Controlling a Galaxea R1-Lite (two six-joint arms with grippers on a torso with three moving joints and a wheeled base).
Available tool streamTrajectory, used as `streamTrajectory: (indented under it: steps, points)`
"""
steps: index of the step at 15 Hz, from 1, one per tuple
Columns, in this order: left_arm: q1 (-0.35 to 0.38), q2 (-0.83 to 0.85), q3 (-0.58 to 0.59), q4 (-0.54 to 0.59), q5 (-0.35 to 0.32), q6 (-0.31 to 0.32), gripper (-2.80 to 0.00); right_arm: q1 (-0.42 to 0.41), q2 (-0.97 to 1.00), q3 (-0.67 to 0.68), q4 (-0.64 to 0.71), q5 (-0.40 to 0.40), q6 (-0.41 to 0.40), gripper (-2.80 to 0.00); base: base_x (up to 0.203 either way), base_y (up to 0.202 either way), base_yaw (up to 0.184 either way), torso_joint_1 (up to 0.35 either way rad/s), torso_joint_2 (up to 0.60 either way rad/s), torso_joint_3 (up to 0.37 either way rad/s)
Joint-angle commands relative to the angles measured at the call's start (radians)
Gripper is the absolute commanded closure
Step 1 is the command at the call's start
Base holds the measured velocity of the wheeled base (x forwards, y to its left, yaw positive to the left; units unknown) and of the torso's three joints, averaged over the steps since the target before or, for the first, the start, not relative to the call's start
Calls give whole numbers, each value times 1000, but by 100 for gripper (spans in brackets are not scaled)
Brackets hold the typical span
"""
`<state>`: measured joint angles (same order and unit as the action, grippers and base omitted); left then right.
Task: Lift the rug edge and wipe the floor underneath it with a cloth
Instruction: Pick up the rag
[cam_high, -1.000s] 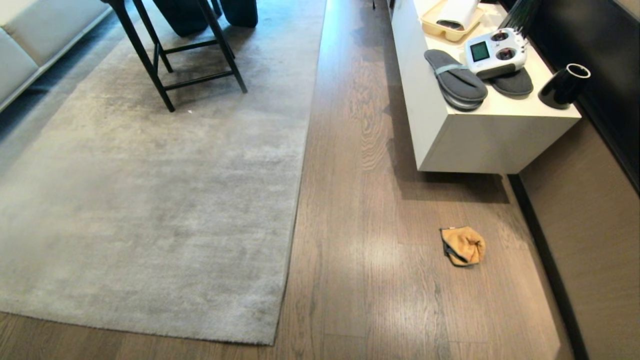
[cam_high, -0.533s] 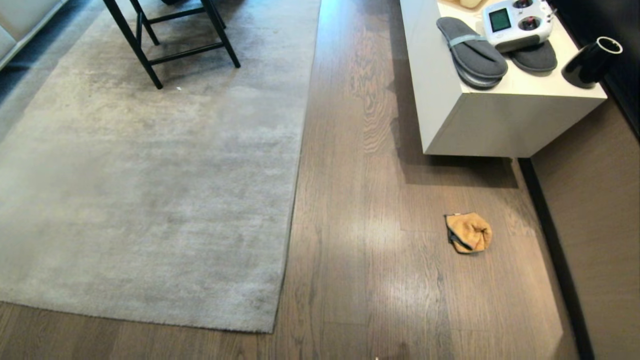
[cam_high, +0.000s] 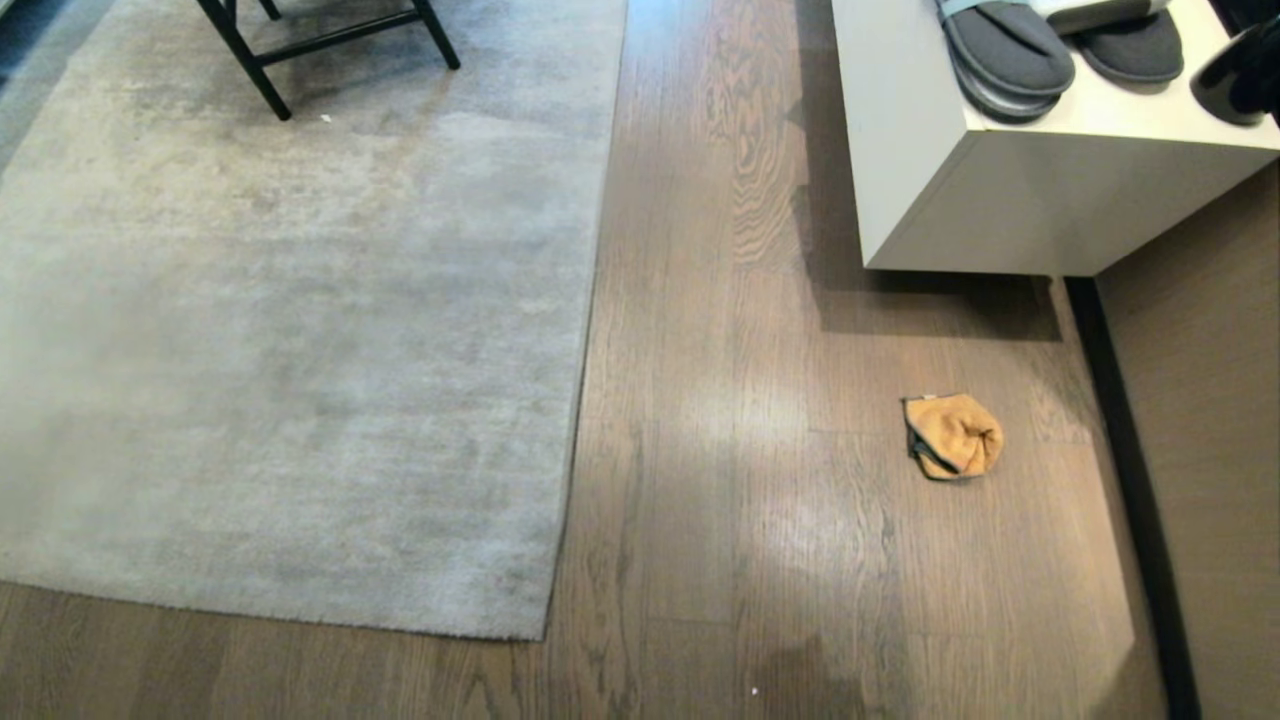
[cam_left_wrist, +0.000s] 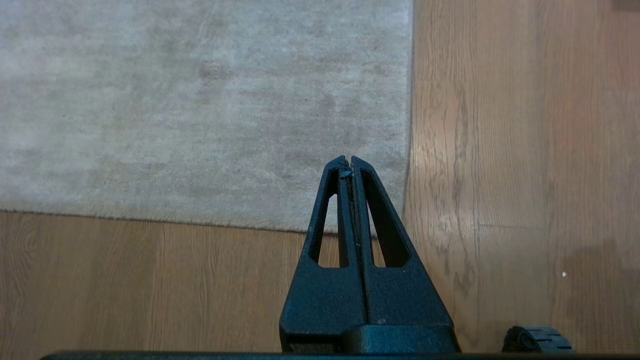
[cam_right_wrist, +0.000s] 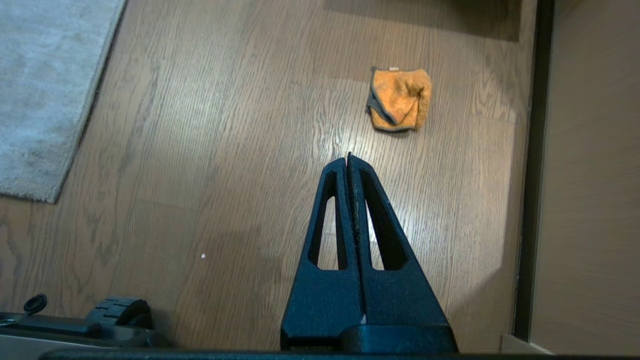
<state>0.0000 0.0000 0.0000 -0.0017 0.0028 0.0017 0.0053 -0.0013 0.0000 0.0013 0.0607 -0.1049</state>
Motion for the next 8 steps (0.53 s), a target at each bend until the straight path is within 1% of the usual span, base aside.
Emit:
streamTrajectory:
  steps: [1, 8]
  points:
    - [0, 0, 0, 0, 0, 0, 0, 1, 1, 0, 0, 1, -1, 0, 0, 0, 0, -2, 7, -195]
    - [0, 0, 0, 0, 0, 0, 0, 1, 1, 0, 0, 1, -1, 0, 0, 0, 0, 4, 3, -197]
